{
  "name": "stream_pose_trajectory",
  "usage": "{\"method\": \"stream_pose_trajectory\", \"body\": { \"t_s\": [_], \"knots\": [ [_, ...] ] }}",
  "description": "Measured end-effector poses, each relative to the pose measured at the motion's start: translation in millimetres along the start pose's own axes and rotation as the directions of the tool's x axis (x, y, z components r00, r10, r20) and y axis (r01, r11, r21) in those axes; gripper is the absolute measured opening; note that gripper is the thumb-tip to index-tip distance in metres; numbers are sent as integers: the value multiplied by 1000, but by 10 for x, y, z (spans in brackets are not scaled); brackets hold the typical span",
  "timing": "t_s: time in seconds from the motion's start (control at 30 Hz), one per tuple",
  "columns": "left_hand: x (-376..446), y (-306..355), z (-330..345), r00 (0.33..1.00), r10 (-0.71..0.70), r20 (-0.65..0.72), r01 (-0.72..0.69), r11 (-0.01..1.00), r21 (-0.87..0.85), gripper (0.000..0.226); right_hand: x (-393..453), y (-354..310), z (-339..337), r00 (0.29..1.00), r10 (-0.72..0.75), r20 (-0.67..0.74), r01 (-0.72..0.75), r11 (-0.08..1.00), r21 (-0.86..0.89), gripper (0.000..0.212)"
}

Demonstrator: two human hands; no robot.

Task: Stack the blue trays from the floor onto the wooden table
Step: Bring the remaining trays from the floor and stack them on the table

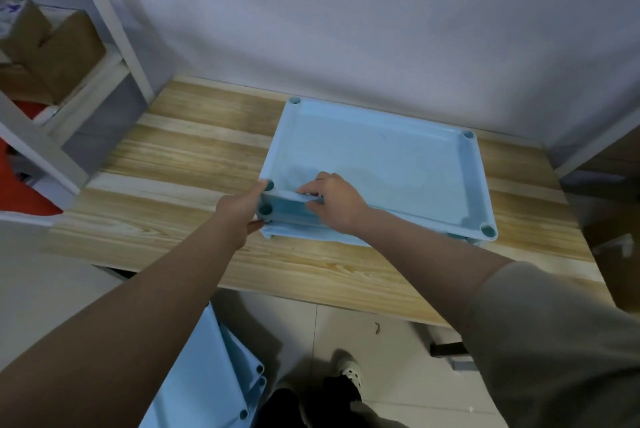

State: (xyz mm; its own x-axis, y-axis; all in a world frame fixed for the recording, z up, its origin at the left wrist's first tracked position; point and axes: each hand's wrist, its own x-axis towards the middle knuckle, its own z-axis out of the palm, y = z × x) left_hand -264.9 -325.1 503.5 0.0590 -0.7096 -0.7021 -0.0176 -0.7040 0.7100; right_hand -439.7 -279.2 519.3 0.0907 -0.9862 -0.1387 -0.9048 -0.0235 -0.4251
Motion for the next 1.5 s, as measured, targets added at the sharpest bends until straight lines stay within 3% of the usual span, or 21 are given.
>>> {"method": "stream_pose_trajectory", "body": {
  "t_s": [0.27,0.57,0.9,1.03,1.17,1.3,1.43,1.5],
  "knots": [
    [39,13,-92,997,26,72,-27,1000,13,74,-72,-51,-3,1000,23,4,-23,999,-32,35],
    [8,75,-30,997,15,69,-22,994,103,30,-113,-85,-43,998,29,59,-28,999,-25,33],
    [-23,56,-41,996,-9,91,-4,990,140,11,-147,-135,69,995,84,50,-82,995,-52,32],
    [54,76,-23,997,21,76,-39,969,242,16,-162,-107,26,994,112,5,-112,994,6,34],
    [48,148,9,997,37,66,-51,974,220,29,-123,22,-10,991,125,-53,-129,989,-67,37],
    [103,190,126,997,52,50,-62,972,226,36,-39,197,-12,980,200,14,-197,973,-119,42],
    [152,102,252,980,198,26,-191,893,407,60,-13,331,57,969,224,102,-208,967,-146,47],
    [180,52,274,962,272,8,-246,857,453,59,-10,379,92,972,208,105,-193,971,-138,48]
  ]
}}
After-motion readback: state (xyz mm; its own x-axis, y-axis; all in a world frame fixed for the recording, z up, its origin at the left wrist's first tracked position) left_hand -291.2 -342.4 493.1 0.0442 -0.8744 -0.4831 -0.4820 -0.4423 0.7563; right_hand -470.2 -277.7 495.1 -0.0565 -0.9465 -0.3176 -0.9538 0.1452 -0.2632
